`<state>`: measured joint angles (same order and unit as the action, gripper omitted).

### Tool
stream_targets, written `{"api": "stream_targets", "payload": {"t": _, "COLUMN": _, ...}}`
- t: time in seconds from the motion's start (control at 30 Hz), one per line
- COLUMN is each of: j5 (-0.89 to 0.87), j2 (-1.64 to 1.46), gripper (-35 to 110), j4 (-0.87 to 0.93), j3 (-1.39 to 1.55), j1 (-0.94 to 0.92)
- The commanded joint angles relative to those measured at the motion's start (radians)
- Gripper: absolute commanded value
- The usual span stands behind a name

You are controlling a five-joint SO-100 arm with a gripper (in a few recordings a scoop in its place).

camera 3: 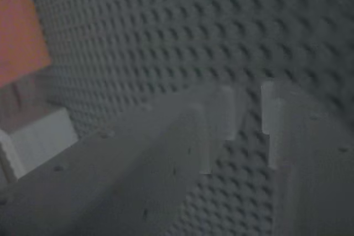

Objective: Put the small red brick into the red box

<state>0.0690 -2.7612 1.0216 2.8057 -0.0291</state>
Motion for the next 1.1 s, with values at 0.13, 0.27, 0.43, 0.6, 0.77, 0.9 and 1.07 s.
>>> {"api": "stream_targets", "payload": {"t": 0.13, "j5": -0.025, "j2": -0.295, "gripper": 0, "j4": 0.284, "j3": 0.028, "j1": 0.014}}
{"api": "stream_targets", "payload": {"t": 0.27, "j5": -0.035, "j2": -0.399, "gripper": 0, "j4": 0.356, "j3": 0.043, "j1": 0.018}}
{"api": "stream_targets", "payload": {"t": 0.43, "j5": -0.048, "j2": -0.456, "gripper": 0, "j4": 0.382, "j3": 0.054, "j1": 0.017}}
{"api": "stream_targets", "payload": {"t": 0.6, "j5": -0.055, "j2": -0.460, "gripper": 0, "j4": 0.382, "j3": 0.055, "j1": 0.012}}
{"api": "stream_targets", "payload": {"t": 0.77, "j5": -0.058, "j2": -0.460, "gripper": 0, "j4": 0.382, "j3": 0.055, "j1": 0.012}}
{"api": "stream_targets", "payload": {"t": 0.9, "j5": -0.060, "j2": -0.460, "gripper": 0, "j4": 0.382, "j3": 0.055, "j1": 0.009}}
{"api": "stream_targets", "payload": {"t": 1.07, "j5": -0.051, "j2": -0.460, "gripper": 0, "j4": 0.382, "j3": 0.055, "j1": -0.015}}
